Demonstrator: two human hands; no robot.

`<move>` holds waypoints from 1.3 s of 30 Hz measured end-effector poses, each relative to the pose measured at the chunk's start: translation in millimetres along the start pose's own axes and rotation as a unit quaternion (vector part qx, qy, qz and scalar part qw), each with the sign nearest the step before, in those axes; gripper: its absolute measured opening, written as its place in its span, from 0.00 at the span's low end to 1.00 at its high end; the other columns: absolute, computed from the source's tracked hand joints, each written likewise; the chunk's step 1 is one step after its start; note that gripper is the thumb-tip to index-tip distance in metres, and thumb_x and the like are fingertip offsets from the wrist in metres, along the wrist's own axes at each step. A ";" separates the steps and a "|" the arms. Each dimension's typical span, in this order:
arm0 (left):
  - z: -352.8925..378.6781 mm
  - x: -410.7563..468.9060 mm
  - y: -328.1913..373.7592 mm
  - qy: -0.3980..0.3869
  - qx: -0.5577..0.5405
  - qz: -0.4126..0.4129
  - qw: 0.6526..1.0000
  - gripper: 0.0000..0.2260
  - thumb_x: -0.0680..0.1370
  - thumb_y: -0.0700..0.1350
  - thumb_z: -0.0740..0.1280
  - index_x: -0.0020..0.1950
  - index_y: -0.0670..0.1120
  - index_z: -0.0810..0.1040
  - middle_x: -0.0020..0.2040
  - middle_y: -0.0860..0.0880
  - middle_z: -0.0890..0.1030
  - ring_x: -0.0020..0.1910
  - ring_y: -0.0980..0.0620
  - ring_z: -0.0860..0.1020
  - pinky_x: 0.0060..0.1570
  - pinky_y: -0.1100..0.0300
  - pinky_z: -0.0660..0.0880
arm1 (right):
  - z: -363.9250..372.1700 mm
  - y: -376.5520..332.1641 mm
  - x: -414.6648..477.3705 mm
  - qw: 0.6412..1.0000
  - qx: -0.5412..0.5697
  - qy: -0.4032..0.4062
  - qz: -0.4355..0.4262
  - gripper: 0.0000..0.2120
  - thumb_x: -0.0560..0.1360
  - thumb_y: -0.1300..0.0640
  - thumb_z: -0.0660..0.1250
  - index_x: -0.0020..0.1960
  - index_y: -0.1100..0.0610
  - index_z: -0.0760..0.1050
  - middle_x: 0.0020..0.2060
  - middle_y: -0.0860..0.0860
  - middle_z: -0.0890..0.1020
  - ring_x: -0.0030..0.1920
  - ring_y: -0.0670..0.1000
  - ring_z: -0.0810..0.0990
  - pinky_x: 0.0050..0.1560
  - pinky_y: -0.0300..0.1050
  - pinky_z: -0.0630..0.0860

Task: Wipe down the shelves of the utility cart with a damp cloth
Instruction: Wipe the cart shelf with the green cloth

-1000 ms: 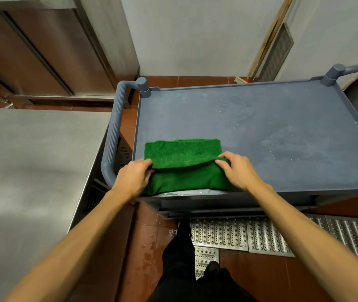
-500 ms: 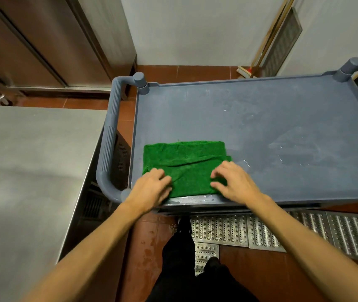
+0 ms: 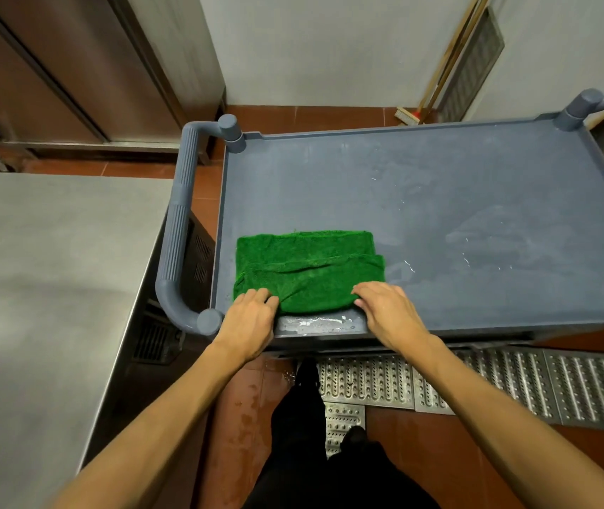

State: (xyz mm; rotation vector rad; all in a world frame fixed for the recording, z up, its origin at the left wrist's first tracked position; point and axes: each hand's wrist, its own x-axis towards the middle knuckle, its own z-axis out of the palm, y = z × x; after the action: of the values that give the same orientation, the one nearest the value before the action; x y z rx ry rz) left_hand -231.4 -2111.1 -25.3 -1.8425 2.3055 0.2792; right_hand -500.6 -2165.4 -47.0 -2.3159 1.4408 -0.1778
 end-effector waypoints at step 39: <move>13.5 -122.2 45.8 -0.030 -0.142 -0.028 0.989 0.08 0.84 0.45 0.56 0.50 0.43 0.70 0.48 0.43 0.79 0.49 0.40 0.76 0.47 0.45 0.72 | 14.1 -24.1 -72.8 0.982 -0.002 -0.190 -0.014 0.17 0.83 0.52 0.55 0.69 0.48 0.72 0.61 0.54 0.79 0.64 0.59 0.73 0.67 0.55 0.67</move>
State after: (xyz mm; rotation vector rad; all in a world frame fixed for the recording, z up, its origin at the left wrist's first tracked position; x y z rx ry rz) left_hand -249.2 -1982.7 -5.8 -1.9913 2.2660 0.6772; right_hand -509.6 -2088.1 -42.5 -2.2209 1.2162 0.2479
